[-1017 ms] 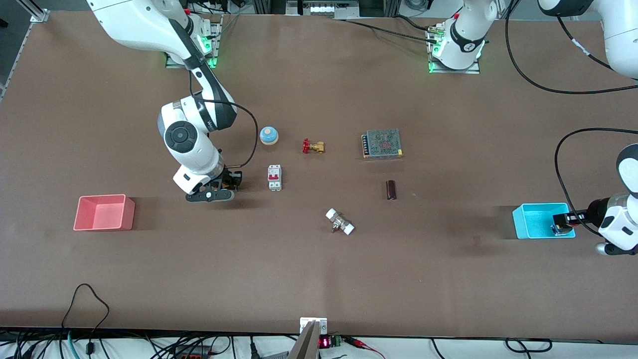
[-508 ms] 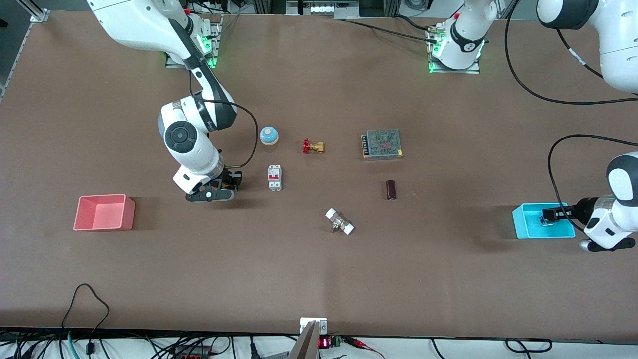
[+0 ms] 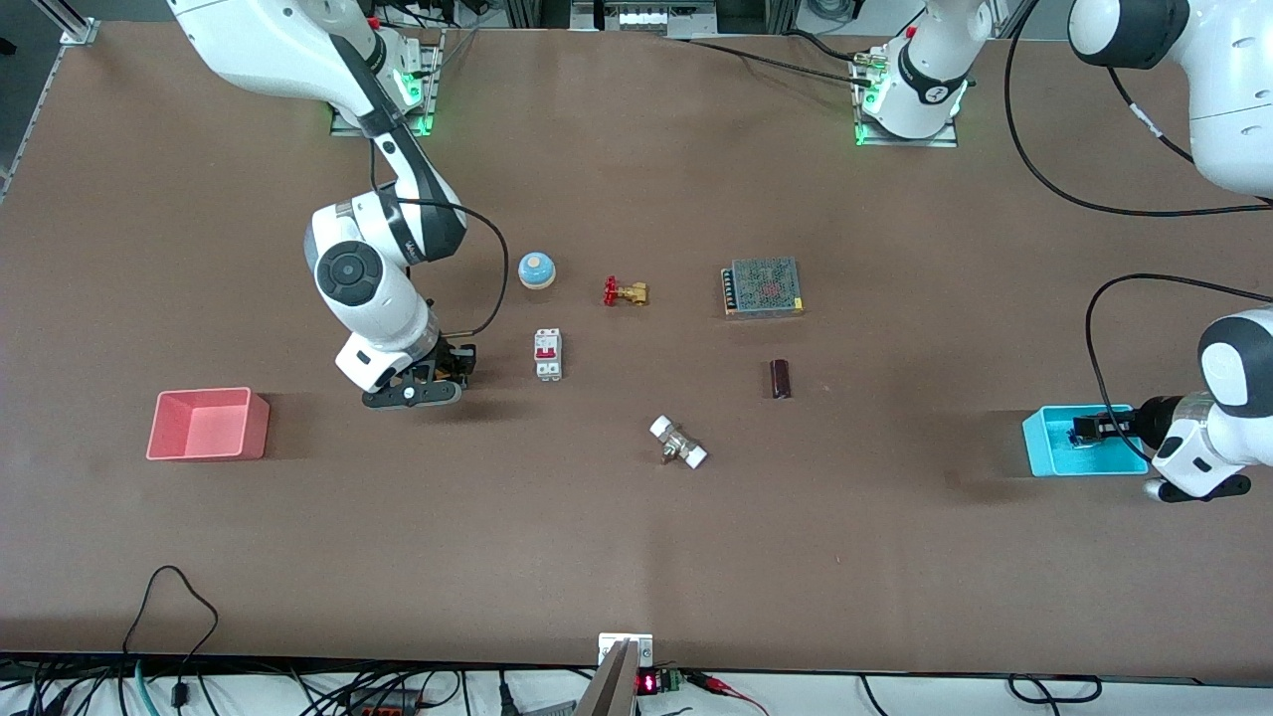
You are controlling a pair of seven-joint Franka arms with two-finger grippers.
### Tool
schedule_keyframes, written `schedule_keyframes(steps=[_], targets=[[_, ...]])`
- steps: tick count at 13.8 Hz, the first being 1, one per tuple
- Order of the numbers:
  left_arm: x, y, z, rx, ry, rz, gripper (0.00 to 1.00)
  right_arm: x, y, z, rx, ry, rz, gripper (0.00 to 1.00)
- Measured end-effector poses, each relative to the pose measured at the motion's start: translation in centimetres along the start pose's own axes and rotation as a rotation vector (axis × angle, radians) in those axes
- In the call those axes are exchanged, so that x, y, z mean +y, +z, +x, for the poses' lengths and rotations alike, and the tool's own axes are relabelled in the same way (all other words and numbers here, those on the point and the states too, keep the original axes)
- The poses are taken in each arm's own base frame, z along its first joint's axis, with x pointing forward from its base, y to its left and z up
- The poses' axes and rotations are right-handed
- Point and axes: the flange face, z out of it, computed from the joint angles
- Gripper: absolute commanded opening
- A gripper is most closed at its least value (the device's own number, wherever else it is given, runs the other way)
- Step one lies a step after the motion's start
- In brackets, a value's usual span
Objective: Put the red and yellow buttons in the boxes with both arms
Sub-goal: 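Carry the yellow button over the pink box while the left gripper releases the red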
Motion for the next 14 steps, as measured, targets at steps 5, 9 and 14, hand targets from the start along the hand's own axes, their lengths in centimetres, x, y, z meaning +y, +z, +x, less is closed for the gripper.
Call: schedule_keyframes(steps=[5, 9, 14], targets=[[-0.4, 1.3, 0.5, 0.006, 0.004, 0.019, 0.27, 4.6, -8.3, 1.8, -0.008, -0.036, -0.014, 0.15], [-0.6, 1.8, 0.8, 0.018, 0.006, 0.029, 0.50, 13.1, -15.3, 1.4, 0.013, -0.011, -0.019, 0.15], [-0.2, 2.0, 1.2, 0.026, 0.013, 0.029, 1.00, 23.6, -17.8, 1.5, 0.045, -0.035, -0.044, 0.15]])
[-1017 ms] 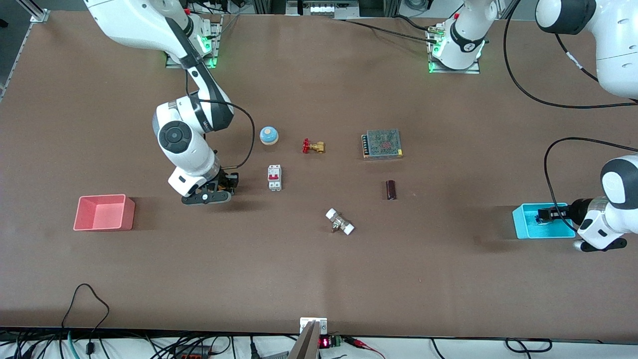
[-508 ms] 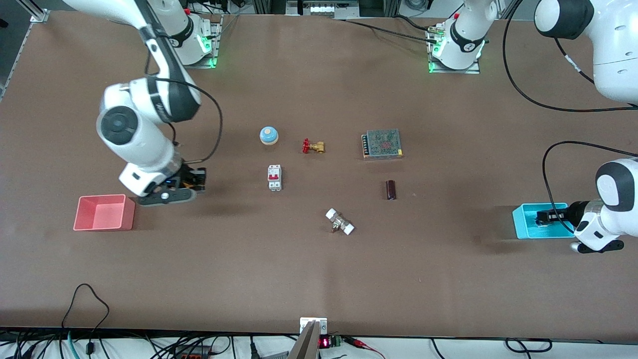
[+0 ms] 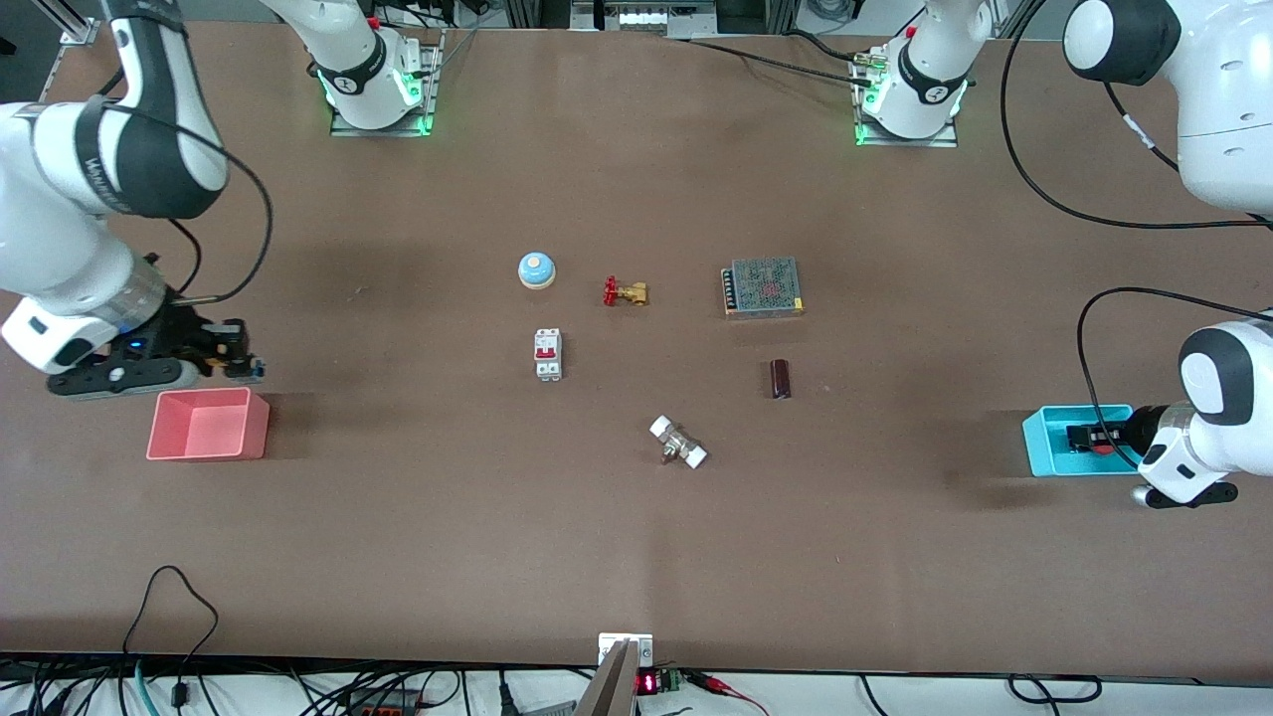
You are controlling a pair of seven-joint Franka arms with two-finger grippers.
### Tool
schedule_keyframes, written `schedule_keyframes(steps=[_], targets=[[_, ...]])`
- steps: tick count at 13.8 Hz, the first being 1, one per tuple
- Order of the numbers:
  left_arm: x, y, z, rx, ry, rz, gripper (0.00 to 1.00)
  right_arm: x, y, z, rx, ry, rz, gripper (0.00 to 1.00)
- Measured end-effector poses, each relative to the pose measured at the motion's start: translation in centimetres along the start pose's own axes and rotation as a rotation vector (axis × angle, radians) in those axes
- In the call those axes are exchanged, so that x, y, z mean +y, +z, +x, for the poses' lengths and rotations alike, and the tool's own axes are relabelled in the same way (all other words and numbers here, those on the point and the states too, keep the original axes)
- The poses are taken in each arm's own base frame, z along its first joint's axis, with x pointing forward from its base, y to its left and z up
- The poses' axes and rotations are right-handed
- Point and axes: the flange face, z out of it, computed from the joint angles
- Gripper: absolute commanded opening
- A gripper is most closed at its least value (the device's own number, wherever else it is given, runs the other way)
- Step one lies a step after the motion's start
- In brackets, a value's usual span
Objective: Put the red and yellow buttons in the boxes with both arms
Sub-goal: 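Carry the yellow button over the pink box while the left gripper releases the red, then lower the yellow button into the pink box while the left gripper rises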
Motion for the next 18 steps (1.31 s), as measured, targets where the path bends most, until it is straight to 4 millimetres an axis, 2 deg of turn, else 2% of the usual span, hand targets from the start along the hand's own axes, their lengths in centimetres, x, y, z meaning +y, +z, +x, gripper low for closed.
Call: schedule_keyframes(steps=[3, 5, 7, 10, 13, 14, 16, 18], targets=[[0.5, -2.4, 0.4, 0.043, 0.008, 0.003, 1.00, 5.3, 2.5, 0.5, 0.003, -0.018, -0.024, 0.15], [1.1, -6.1, 0.3, 0.096, 0.015, 0.009, 1.00, 8.8, 5.1, 1.3, 0.031, -0.044, -0.035, 0.15], [1.9, -10.1, -0.5, 0.141, 0.026, 0.013, 1.00, 11.2, 8.0, 1.9, 0.065, -0.060, -0.053, 0.15], [5.0, -16.3, -2.7, 0.167, 0.065, -0.002, 1.00, 11.8, 11.1, 2.5, 0.078, -0.061, -0.054, 0.15], [9.4, -23.0, -5.5, 0.229, 0.099, -0.020, 1.00, 11.8, 12.0, 2.6, 0.079, -0.042, -0.026, 0.15], [10.7, -24.5, -6.5, 0.233, 0.091, -0.028, 1.00, 11.8, 12.3, 2.6, 0.079, -0.039, -0.011, 0.15], [12.8, -26.2, -8.1, 0.213, 0.062, -0.041, 1.00, 12.0, 13.8, 2.3, 0.066, -0.065, 0.015, 0.15], [13.5, -26.9, -8.7, 0.206, 0.049, -0.043, 1.00, 12.5, 15.7, 1.8, 0.038, -0.077, 0.025, 0.15]])
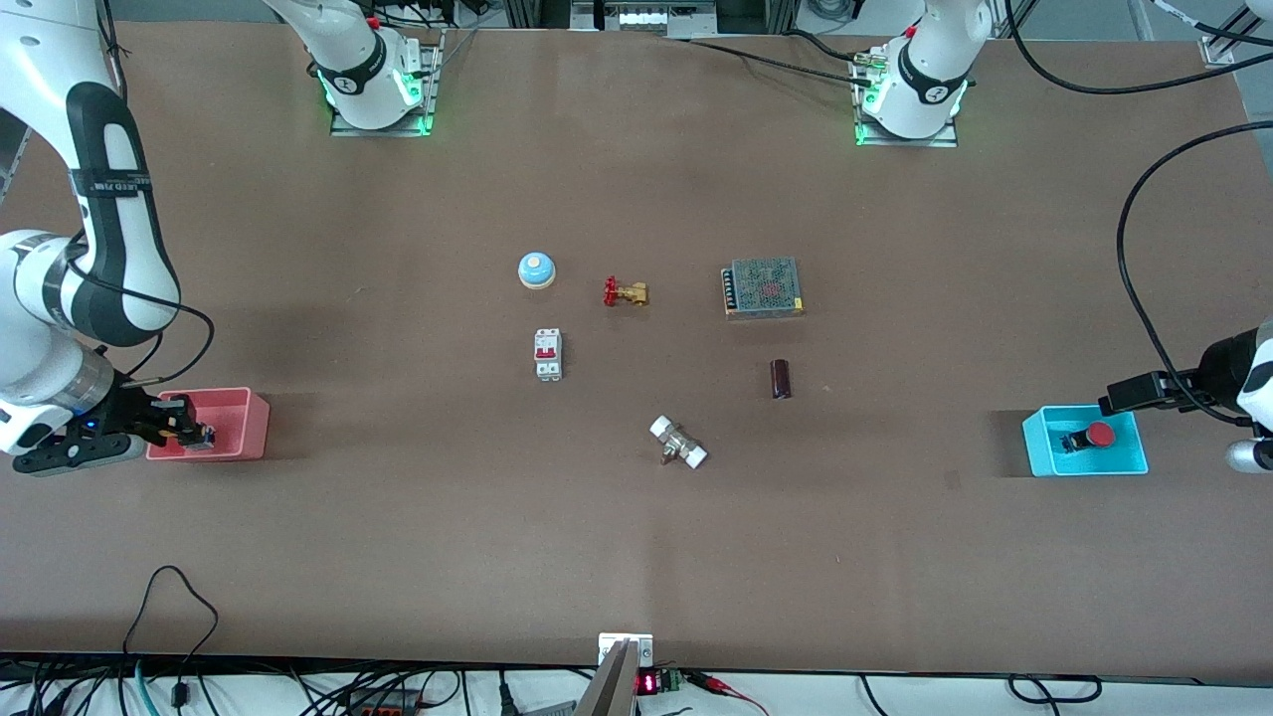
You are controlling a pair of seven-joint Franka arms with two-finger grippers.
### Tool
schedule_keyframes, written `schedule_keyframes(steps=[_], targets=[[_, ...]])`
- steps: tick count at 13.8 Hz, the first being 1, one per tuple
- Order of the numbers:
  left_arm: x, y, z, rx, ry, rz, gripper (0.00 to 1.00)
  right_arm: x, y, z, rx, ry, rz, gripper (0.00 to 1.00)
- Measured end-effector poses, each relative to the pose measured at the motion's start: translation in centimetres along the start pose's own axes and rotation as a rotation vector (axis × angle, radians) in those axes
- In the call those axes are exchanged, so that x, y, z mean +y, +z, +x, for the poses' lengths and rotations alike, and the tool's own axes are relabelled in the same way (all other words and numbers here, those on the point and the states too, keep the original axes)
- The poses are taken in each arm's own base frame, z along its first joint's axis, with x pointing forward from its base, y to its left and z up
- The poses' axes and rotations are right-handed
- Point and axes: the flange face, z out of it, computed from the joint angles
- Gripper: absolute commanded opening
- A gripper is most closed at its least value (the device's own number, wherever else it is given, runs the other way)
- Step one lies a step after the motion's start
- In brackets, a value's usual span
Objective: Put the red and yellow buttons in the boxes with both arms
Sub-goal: 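Lower the yellow button into the pink box while the left gripper rises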
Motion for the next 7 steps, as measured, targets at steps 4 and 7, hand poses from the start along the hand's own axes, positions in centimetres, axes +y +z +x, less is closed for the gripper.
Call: schedule_keyframes(steps=[4, 7], targets=[[0.0, 0.1, -0.1, -0.005, -0.017, 0.000, 1.00, 0.8, 1.2, -0.7, -0.020, 0.007, 0.005, 0.15], [1.4, 0.3, -0.3, -0.023, -0.010, -0.002, 1.00, 1.0, 2.3, -1.2, -0.039, 0.010, 0.013, 0.15]])
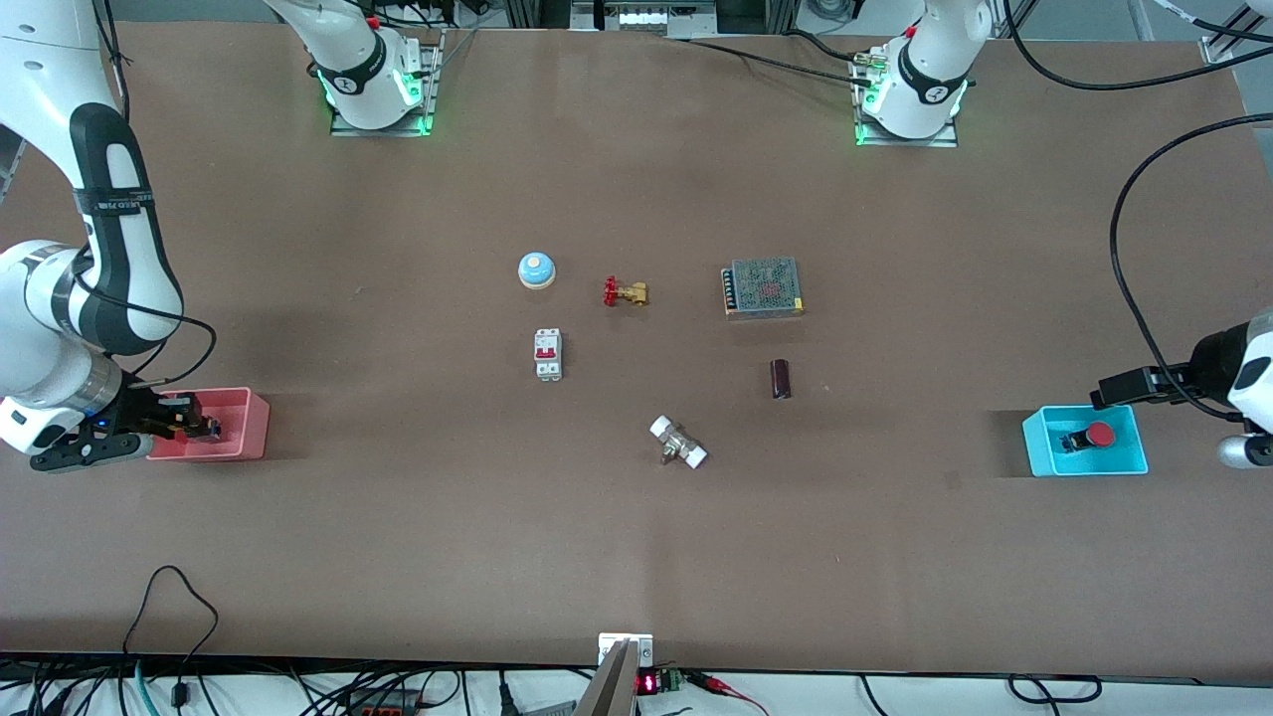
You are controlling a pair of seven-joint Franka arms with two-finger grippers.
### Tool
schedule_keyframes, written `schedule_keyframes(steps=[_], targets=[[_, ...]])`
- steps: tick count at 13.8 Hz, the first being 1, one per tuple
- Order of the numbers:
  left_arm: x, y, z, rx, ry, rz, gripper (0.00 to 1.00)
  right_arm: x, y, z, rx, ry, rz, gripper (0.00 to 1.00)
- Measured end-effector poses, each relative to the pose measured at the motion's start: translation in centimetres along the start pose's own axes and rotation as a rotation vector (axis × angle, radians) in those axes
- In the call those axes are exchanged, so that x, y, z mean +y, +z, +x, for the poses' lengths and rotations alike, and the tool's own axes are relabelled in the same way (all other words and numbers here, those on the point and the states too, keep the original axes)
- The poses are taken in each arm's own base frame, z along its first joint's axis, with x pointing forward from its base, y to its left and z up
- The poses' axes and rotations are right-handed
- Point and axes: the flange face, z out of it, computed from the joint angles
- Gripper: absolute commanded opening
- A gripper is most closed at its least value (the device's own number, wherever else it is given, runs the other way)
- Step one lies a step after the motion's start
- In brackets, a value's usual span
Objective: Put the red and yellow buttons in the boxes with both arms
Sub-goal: 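Lower the yellow button into the pink box while the left gripper rises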
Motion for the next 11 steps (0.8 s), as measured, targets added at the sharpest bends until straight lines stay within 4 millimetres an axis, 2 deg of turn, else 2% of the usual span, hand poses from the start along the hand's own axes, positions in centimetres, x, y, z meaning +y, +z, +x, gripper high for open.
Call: schedule_keyframes(steps=[4, 6, 9, 11], targets=[[3.7, -0.8, -0.9, 0.007, 0.032, 0.053, 1.00, -0.1, 1.6, -0.3, -0.023, -0.006, 0.008, 0.16], [4.5, -1.0, -1.6, 0.010, 0.028, 0.066, 1.00, -0.1, 1.8, -0.3, -0.025, -0.007, 0.009, 0.18], [1.8, -1.9, -2.9, 0.008, -0.015, 0.070, 1.00, -0.1, 1.8, -0.4, -0.026, -0.008, 0.009, 0.19], [-0.1, -3.3, -4.2, 0.019, -0.044, 0.068, 1.00, -0.1, 1.9, -0.4, -0.024, -0.008, 0.008, 0.19]])
